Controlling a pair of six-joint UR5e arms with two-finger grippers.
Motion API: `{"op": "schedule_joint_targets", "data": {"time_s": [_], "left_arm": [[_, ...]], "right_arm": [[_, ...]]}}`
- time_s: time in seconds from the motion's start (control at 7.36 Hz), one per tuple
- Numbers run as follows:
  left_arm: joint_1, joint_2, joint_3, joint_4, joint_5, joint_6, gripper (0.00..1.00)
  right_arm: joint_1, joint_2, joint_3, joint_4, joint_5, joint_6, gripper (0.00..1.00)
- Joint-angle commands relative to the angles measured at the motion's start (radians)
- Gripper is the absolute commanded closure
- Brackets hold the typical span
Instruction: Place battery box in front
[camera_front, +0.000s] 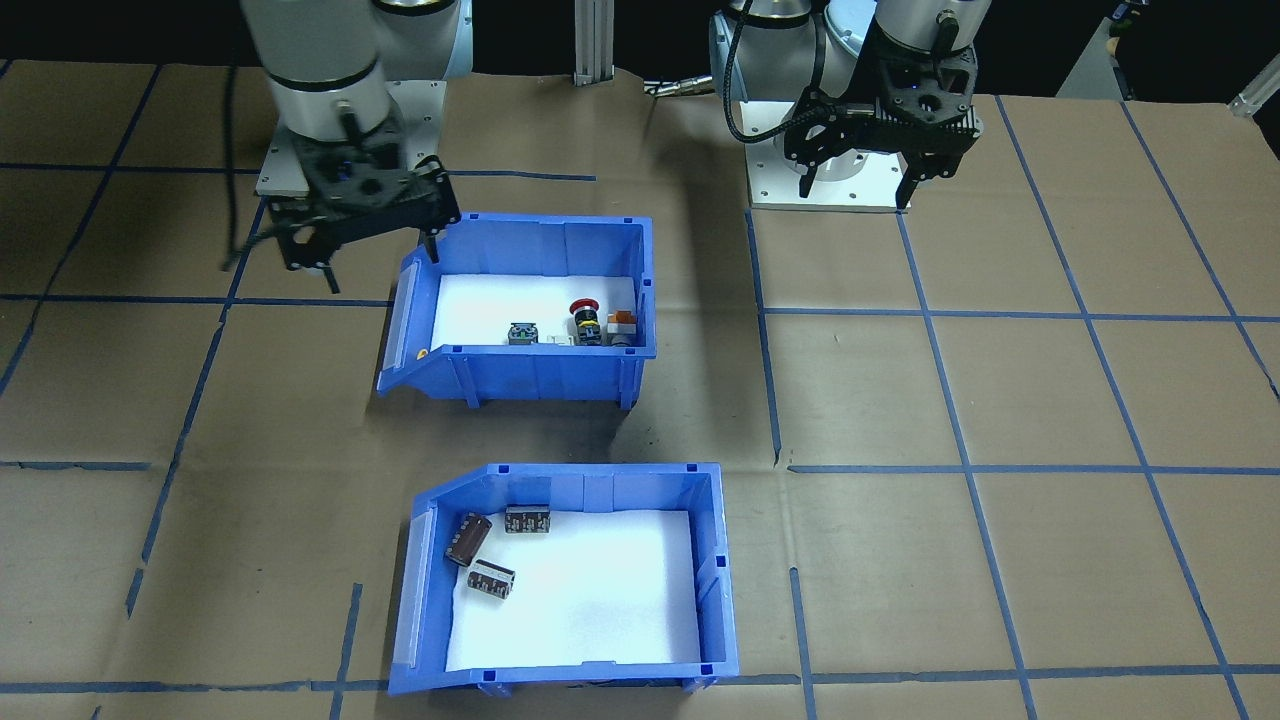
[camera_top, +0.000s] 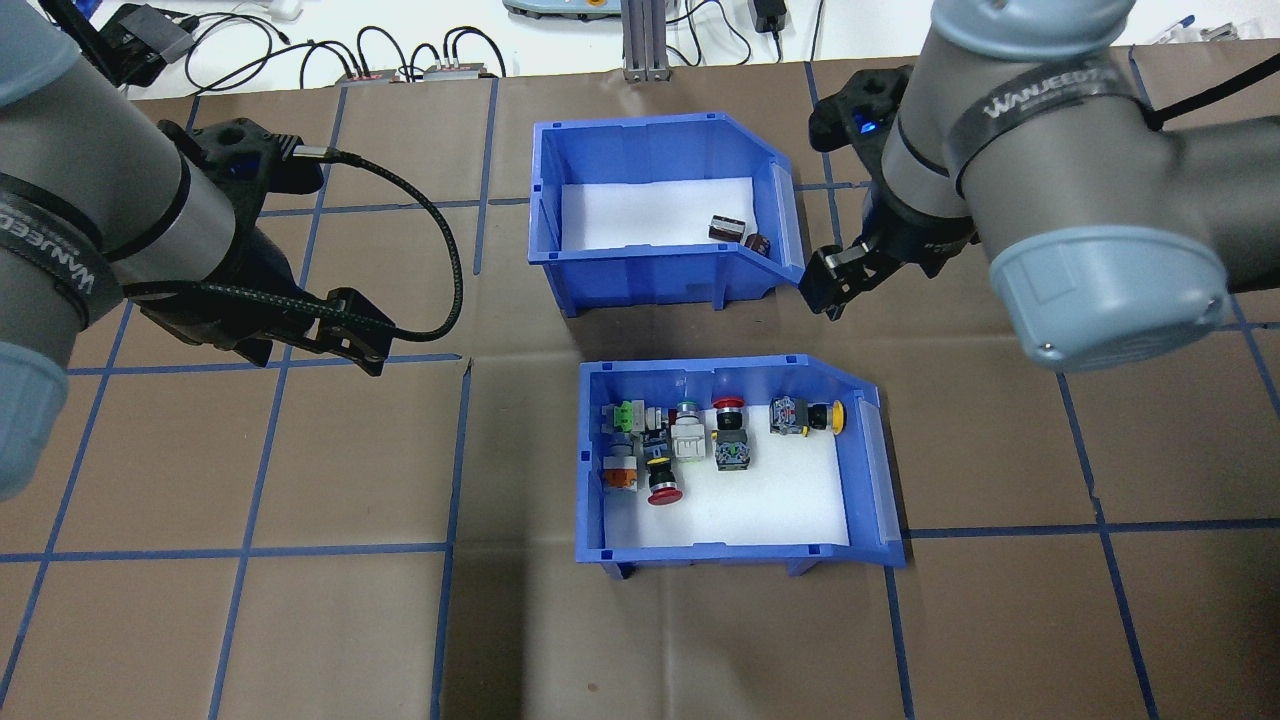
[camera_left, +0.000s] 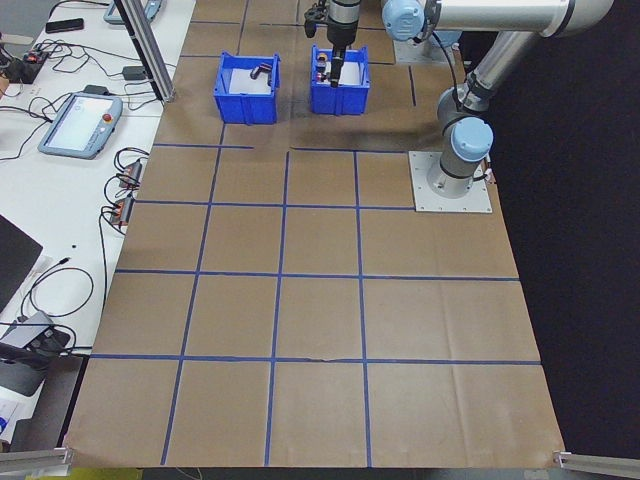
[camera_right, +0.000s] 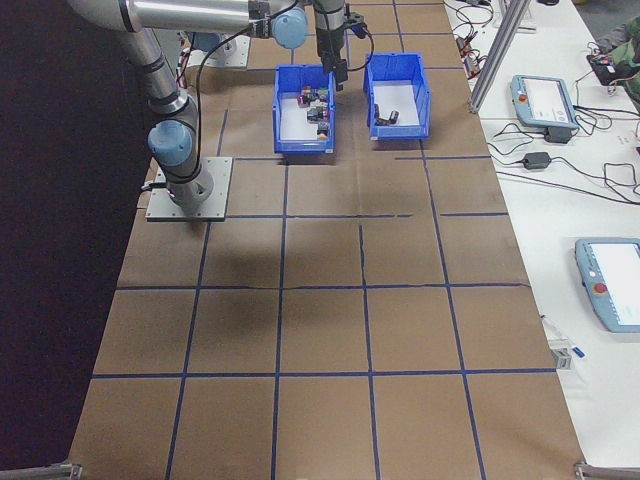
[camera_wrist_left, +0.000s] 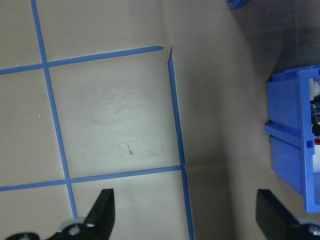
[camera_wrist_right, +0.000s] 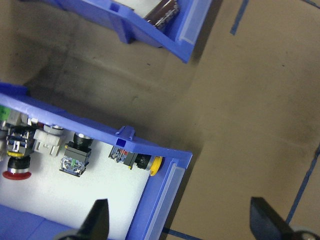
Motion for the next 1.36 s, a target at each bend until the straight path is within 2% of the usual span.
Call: {"op": "schedule_joint_targets", "data": {"time_s": [0.0,0.14,0.27,1.22], "left_arm": [[0.000,-0.001,-0.001,0.000,0.000,0.000,0.01],[0.000,-0.001,-0.001,0.000,0.000,0.000,0.01],[0.000,-0.001,-0.001,0.000,0.000,0.000,0.01],[0.002,-0.003,-0.001,0.000,0.000,0.000,0.01]], "right_arm": [[-0.070,0.008,-0.106,0.104,0.003,0.201,0.00],[-0.085,0.013,-0.138,0.143,0.006,0.264,0.00],[-0.089,0.042,-0.152,0.154,0.033,0.295,0.00],[-0.087,0.045,-0.149,0.136,0.023,0.295,0.00]]}}
